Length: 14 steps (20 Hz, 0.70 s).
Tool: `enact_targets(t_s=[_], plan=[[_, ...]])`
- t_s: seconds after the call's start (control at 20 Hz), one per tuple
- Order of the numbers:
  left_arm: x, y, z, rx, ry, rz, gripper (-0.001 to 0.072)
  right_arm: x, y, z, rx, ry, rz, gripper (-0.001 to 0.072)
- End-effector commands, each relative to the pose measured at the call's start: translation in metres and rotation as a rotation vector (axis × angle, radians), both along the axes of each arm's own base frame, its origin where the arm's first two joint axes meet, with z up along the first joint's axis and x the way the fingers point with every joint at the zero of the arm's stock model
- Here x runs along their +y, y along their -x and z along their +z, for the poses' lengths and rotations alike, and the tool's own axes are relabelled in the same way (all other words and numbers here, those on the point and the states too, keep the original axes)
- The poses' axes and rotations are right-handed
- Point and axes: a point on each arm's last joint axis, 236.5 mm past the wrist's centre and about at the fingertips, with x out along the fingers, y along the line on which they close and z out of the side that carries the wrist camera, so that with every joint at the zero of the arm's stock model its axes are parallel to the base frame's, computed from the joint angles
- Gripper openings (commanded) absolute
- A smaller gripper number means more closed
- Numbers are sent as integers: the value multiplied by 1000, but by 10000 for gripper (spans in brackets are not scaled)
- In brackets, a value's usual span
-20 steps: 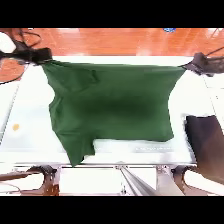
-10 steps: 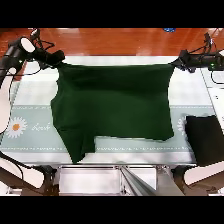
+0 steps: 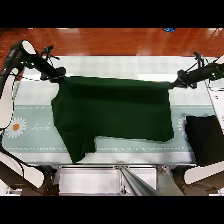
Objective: Fold the shirts.
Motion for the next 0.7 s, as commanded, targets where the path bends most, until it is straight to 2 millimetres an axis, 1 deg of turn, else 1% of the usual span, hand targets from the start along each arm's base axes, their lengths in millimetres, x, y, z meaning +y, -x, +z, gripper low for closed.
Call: enact_targets(t_s=[0.0, 0.1, 0.2, 0.25, 0.3, 0.35, 0.4, 0.5, 0.6, 0.65], plan=[[0, 18, -15, 87, 5, -33, 19, 1, 18, -25, 61, 34, 18, 24], [-4, 28, -26, 130, 8, -40, 19, 5, 19, -32, 63, 38, 18, 24], [-3, 42, -33, 187, 14, -44, 20, 10, 23, -35, 74, 36, 29, 32], [-1, 50, -34, 224, 17, -35, 42, 11, 24, -34, 87, 30, 21, 207], [0, 60, -32, 269, 23, -37, 300, 13, 29, -33, 109, 20, 23, 416], [4, 69, -29, 307, 26, -38, 496, 10, 36, -30, 136, 18, 28, 410], [10, 76, -24, 335, 30, -31, 508, 4, 40, -23, 154, 18, 18, 410], [25, 87, -6, 363, 40, 0, 508, -17, 44, 3, 133, 36, -43, 410], [39, 96, 17, 326, 42, 37, 508, -45, 57, 30, 95, 97, -105, 409], [46, 102, 23, 292, 41, 63, 508, -54, 66, 38, 71, 119, -141, 409]])
